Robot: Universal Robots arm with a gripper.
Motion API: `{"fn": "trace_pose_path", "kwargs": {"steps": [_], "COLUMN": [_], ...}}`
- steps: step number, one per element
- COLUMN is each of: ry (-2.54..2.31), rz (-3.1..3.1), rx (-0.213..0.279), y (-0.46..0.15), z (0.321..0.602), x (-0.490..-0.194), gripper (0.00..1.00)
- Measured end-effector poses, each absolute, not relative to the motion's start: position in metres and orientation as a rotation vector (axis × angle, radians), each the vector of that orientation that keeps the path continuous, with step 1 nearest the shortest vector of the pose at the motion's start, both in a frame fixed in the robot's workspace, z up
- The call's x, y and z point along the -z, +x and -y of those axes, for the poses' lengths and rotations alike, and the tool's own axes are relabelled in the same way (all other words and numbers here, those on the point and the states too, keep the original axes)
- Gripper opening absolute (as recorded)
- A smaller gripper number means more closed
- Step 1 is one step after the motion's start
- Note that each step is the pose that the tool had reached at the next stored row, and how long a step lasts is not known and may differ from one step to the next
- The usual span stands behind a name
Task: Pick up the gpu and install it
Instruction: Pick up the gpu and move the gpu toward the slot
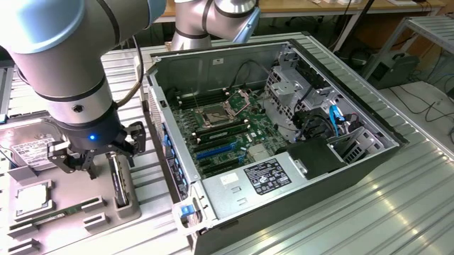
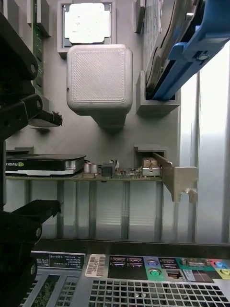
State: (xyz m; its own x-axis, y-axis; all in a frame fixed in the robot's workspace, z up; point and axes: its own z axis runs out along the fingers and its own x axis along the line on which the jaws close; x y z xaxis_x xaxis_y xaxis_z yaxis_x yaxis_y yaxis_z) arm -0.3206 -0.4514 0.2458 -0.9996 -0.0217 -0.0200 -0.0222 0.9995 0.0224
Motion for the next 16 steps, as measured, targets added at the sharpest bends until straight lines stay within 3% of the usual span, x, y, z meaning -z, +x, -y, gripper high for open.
{"fn": "trace_pose_path", "kwargs": {"steps": [16], "ry": [-0.044], "rz": [-3.122], "rx": [-0.036], "y": [-0.32], "z": [0.451], "x": [-0.232], "gripper": [0.72]}}
